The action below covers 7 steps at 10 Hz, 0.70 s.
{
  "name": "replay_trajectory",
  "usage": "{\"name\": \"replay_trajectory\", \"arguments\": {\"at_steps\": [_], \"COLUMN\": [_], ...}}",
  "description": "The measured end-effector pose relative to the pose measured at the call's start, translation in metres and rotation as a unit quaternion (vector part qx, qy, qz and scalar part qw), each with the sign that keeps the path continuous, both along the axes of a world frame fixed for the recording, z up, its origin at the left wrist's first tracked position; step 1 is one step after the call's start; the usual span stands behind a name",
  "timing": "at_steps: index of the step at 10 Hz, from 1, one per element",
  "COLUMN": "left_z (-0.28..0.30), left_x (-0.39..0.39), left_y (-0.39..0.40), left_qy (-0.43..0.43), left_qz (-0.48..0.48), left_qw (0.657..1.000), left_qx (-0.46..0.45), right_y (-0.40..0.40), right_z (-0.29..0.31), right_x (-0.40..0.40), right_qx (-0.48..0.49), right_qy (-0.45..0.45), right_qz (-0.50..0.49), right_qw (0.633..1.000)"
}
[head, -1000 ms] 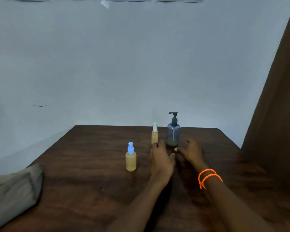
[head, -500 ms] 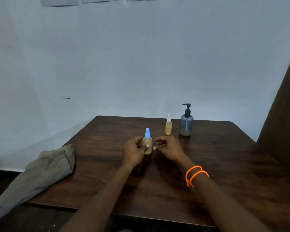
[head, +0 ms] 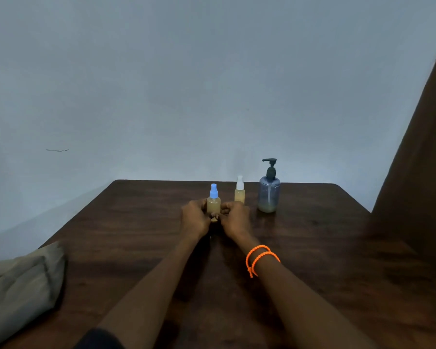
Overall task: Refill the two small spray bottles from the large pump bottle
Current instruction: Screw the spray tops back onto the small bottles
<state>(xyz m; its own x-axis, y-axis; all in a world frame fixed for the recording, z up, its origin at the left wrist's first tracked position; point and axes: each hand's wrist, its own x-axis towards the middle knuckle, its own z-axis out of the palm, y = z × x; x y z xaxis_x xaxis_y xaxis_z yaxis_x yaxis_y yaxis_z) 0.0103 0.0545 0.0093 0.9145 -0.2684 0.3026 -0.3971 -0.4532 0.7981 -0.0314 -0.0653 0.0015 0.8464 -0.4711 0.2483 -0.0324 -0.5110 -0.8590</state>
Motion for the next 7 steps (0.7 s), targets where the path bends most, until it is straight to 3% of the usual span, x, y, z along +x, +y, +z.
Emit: {"name": "replay_trajectory", "arguments": {"at_steps": [2,5,6,7], "left_z": [-0.003,-0.008,-0.009,-0.01], "left_x": [0.037,0.032,0.026,0.015], "left_y": [-0.005,-0.002,0.001,0.01], "left_qy": [-0.015,-0.009,-0.01,-0.064], "left_qz": [0.003,0.006,0.042,0.058], "left_qw": [1.0,1.0,0.998,0.995], "left_qx": [0.01,0.027,0.05,0.048], "right_y": [-0.008,-0.007,-0.002,0.005], "right_z": [-0.011,-0.012,0.0,0.014], "right_x": [0.041,0.041,0.024,-0.003], "right_qx": [-0.031,-0.039,-0.069,-0.119], "right_qy": [0.009,0.017,-0.01,-0.076], "right_qz": [-0.019,-0.002,-0.02,-0.03], "right_qw": [0.999,0.999,0.997,0.99]}}
